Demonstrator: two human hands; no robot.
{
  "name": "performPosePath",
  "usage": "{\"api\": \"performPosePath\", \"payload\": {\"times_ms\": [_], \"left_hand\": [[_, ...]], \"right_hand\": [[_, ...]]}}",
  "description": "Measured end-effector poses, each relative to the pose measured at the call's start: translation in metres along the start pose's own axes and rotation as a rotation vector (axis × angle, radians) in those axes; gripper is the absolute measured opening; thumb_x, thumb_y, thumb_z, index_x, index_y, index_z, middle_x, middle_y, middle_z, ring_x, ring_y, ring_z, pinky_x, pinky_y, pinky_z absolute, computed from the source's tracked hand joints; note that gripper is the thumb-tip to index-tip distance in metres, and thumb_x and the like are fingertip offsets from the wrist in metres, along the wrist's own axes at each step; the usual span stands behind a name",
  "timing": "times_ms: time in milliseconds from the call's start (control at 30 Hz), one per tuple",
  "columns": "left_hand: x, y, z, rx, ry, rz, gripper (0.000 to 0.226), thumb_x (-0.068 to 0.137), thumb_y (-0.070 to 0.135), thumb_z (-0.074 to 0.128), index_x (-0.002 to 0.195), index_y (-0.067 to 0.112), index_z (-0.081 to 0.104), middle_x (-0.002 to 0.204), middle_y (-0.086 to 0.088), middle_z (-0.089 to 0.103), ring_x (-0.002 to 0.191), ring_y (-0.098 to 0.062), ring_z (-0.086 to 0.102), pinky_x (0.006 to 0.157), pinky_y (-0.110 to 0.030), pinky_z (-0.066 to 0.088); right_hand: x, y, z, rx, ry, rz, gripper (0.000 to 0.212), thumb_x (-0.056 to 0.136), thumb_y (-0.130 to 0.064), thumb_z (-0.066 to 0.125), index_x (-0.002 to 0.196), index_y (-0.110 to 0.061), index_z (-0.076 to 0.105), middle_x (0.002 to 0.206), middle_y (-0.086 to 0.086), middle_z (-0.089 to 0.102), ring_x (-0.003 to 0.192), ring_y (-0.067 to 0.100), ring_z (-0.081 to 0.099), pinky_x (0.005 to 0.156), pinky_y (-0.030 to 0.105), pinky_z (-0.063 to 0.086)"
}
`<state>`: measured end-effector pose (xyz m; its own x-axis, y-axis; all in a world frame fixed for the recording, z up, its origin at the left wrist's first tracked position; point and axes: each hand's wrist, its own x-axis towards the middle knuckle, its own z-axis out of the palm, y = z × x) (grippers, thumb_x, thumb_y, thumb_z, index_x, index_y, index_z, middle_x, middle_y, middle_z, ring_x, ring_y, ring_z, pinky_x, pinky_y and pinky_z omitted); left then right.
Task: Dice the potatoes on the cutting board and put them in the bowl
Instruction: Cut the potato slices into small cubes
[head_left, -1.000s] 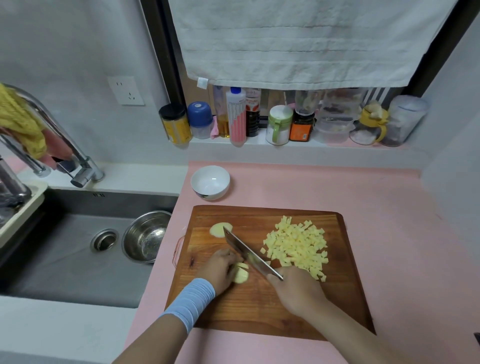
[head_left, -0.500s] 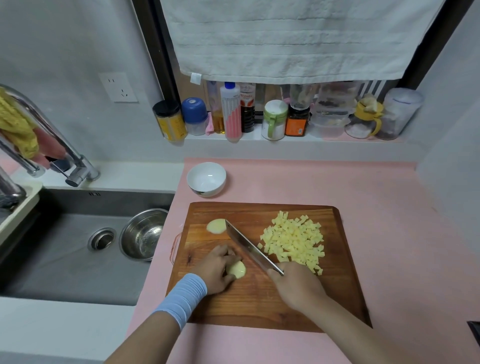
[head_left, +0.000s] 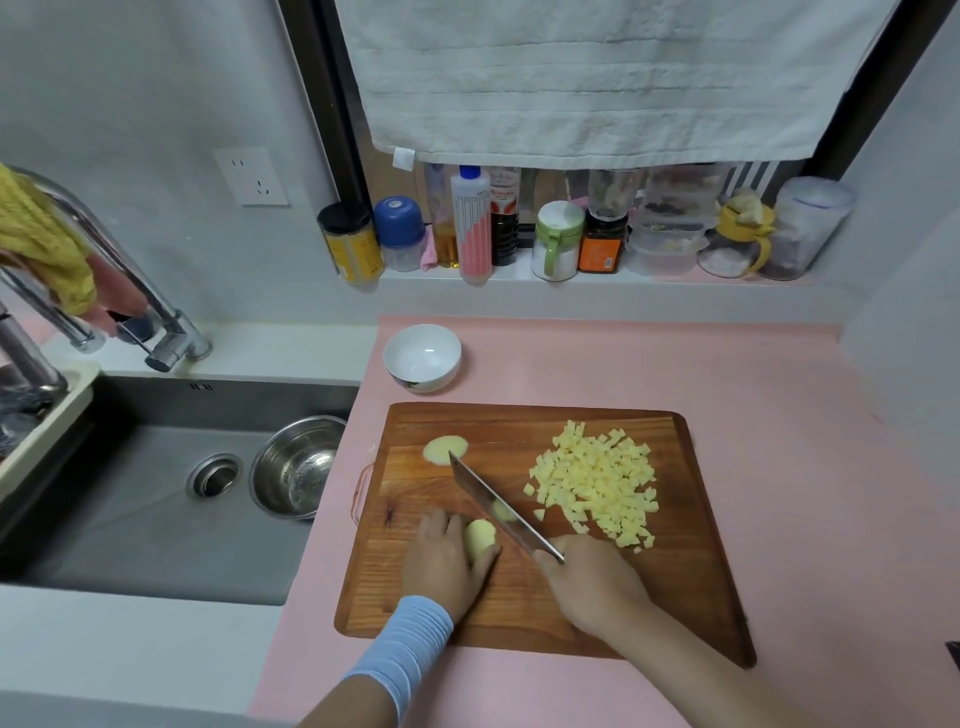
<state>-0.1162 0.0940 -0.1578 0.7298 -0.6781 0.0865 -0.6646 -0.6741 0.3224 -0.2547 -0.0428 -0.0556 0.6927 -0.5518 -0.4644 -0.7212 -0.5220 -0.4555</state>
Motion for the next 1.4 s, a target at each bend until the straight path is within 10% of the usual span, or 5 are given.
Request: {"api": "performPosePath", "payload": {"times_ms": [267,900,1400], "left_hand": [[-0.003,-0.039,0.003,-0.198,0.053,0.543,0.009,0.094,0.02,0.059,0.097,0.013,0.065,0.101,0.001,0.057,0.089,-0.019,0.054,0.074,-0.034,0.052],[0.009,-0.029,0.011,-0.333,0.113,0.566,0.018,0.086,0.013,0.066,0.102,0.011,0.074,0.111,0.002,0.068,0.099,-0.021,0.063,0.089,-0.03,0.053],[0.005,-0.025,0.013,-0.325,0.139,0.513,0.007,0.085,0.013,0.07,0.079,0.014,0.065,0.085,0.003,0.057,0.078,-0.02,0.055,0.065,-0.032,0.051]], "right_hand": [[-0.005,-0.004,0.004,0.009,-0.017,-0.034,0.035,0.105,-0.041,0.046,0.071,-0.033,0.055,0.062,-0.009,0.057,0.057,0.006,0.054,0.052,0.025,0.038],[-0.026,-0.021,0.034,-0.149,0.177,-0.095,0.035,0.106,-0.041,0.038,0.135,-0.039,0.058,0.1,-0.006,0.074,0.091,0.015,0.069,0.069,0.027,0.044],[-0.004,-0.024,0.024,0.028,-0.008,0.085,0.039,0.104,-0.038,0.047,0.068,-0.026,0.054,0.071,-0.008,0.062,0.069,0.014,0.061,0.059,0.029,0.041]]}}
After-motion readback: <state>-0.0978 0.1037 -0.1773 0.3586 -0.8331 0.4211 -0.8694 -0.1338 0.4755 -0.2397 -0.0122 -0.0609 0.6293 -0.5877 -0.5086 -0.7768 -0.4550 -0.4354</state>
